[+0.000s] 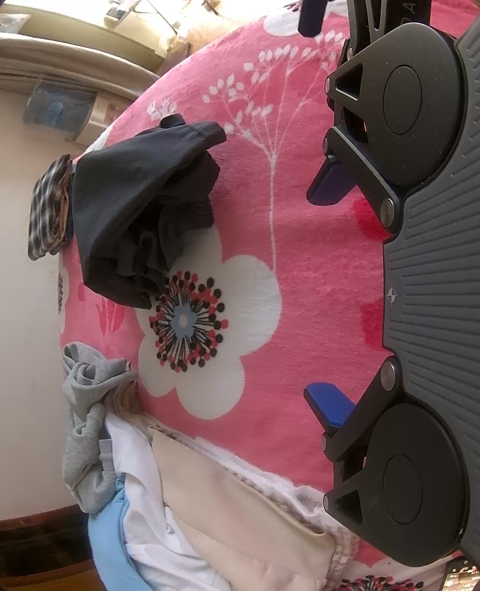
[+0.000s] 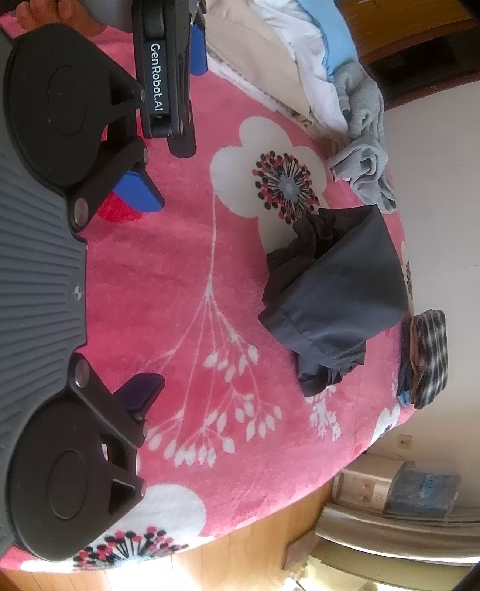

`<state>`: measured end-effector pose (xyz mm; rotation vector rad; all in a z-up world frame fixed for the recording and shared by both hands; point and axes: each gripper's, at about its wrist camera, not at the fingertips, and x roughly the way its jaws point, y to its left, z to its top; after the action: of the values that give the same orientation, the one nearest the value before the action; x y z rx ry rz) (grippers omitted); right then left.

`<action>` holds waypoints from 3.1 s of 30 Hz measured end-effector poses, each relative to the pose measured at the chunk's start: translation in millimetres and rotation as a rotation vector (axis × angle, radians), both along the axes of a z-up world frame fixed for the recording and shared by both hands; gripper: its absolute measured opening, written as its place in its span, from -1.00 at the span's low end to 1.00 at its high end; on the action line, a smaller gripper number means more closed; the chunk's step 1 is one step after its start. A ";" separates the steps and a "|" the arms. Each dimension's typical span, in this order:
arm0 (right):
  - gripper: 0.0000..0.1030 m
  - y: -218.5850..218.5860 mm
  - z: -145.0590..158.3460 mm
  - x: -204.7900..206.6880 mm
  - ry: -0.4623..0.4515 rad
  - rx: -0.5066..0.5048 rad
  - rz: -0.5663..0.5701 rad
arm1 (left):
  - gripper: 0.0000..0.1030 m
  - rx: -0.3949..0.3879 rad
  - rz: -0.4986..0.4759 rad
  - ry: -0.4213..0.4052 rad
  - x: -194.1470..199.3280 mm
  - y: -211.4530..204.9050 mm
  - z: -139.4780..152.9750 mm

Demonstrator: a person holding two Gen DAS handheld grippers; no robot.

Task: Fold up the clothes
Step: 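Move both grippers open toward the crumpled dark grey trousers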

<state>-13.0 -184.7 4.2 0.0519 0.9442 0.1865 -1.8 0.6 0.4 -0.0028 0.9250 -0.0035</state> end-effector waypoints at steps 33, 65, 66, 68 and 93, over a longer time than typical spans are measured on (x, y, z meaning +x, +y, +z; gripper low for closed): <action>1.00 8.6 0.8 -1.9 -0.020 -0.196 -0.099 | 1.00 -0.062 0.092 -0.033 -7.8 17.4 2.7; 1.00 7.5 -3.1 -0.4 0.003 -0.213 -0.124 | 1.00 -0.047 0.112 -0.001 -5.7 19.5 -4.7; 1.00 7.5 -3.1 -0.5 0.003 -0.213 -0.124 | 1.00 -0.047 0.113 -0.001 -5.9 19.6 -4.8; 1.00 7.6 -3.1 -0.9 0.005 -0.213 -0.124 | 1.00 -0.048 0.116 0.000 -5.9 19.7 -4.7; 1.00 7.0 -6.8 -0.8 0.015 -0.214 -0.127 | 1.00 -0.033 0.128 0.003 -4.5 20.3 -10.3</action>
<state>-13.8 -177.7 -2.6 -0.0843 0.9676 -0.0328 -6.2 20.8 -9.9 -0.0929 0.9263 0.1002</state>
